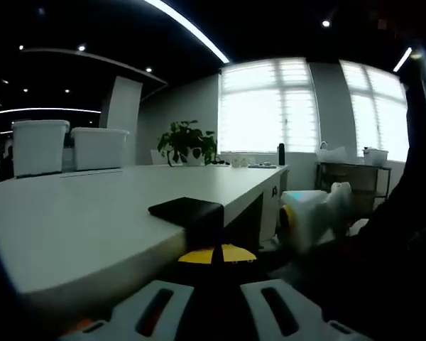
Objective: Clamp the fixed fixture on the desktop, loosen the retaining clip, secure it to the edge of the desk, and tighten the retaining clip.
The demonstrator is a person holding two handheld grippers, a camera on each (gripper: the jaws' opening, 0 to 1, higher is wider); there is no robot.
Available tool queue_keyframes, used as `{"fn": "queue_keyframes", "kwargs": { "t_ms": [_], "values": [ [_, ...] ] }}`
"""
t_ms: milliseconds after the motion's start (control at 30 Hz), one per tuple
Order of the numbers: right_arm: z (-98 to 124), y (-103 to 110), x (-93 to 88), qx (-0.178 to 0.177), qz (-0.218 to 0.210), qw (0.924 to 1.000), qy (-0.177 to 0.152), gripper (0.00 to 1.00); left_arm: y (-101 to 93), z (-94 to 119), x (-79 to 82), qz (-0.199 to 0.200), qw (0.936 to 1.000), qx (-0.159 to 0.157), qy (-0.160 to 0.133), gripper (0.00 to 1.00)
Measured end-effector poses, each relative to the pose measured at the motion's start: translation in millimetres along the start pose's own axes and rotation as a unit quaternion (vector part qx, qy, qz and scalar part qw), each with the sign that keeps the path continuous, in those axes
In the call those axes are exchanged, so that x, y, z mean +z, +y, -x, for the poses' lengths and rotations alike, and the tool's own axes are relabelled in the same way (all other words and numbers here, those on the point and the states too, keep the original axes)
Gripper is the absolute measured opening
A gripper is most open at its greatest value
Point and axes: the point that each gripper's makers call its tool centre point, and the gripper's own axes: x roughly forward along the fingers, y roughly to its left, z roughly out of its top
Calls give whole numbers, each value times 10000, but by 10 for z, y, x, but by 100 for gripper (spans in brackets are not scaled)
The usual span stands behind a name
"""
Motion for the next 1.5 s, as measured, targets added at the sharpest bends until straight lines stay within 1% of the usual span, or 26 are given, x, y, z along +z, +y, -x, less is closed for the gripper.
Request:
{"fn": "queue_keyframes", "kwargs": {
  "t_ms": [33,100,133,167,200,267,300,367,400,433,500,667,900,967,1000,1033,1100,1133,1200,1267,1333,1367,1400,1433,1467,1500],
  "values": [
    [-7,33,-1,205,-2,9998,9,23,-5,-2,-2,6,10000,-7,3,3],
    [-19,46,6,469,78,9989,-1,23,-9,-9,-4,11,10000,-22,9,3],
    [-18,60,4,684,125,9976,37,23,-9,-10,-4,12,10000,-27,15,3],
    [-25,26,-5,781,67,9969,91,23,-10,-11,-6,46,10000,-30,14,3],
    [-30,29,-5,947,146,9953,110,23,-9,-12,-6,58,10000,-28,7,3],
    [19,63,22,1154,353,9926,97,23,-9,-21,-17,82,10000,-48,0,3],
    [21,74,24,1254,339,9915,74,23,-11,-25,-22,97,9999,-62,3,3],
    [21,27,15,1405,299,9896,18,23,-15,-29,-28,107,9999,-78,7,3],
    [5,46,9,1515,304,9880,1,23,-16,-30,-28,106,9999,-83,7,3],
    [7,50,7,1595,218,9870,17,23,-17,-31,-30,111,9999,-87,10,3],
    [18,83,12,1738,291,9844,-39,23,-20,-35,-31,99,9999,-93,17,3],
    [-13,99,12,1875,312,9818,-39,23,-24,-42,-39,100,9999,-97,17,3],
    [-48,113,-8,1878,416,9813,-35,24,-24,-35,-41,95,9999,-80,14,3],
    [-59,65,-6,1618,617,9849,-60,27,-24,-34,-33,104,9999,-71,7,3],
    [-63,34,-35,1472,697,9866,36,30,-25,-32,-22,87,9999,-69,2,3],
    [-59,25,-53,1410,757,9871,88,31,-25,-29,-13,41,10000,-75,3,3],
    [-21,15,-49,1237,722,9896,126,32,-12,-18,-9,37,9999,-103,22,3],
    [-3,-17,-49,1030,596,9928,163,33,-11,-14,-9,68,9999,-111,9,3],
    [24,-36,-36,829,539,9950,148,36,-13,-10,-7,65,9999,-94,8,3],
    [78,-1,-81,440,229,9985,217,43,-15,14,31,26,10000,-60,-25,3],
    [112,23,-117,7,-312,9991,296,47,0,47,68,58,9999,-19,-98,3],
    [110,-19,-127,-287,-585,9975,287,49,5,56,75,61,9999,-3,-113,3],
    [103,-39,-151,-649,-777,9943,324,52,12,65,72,68,9999,19,-132,3],
    [104,-34,-162,-824,-851,9923,349,54,15,65,68,73,9999,31,-136,3],
    [106,-27,-165,-896,-864,9916,363,55,15,65,57,82,9999,43,-139,3],
    [85,50,-123,-1085,-897,9897,252,53,14,50,10,93,9999,66,-103,3]
  ]
}}
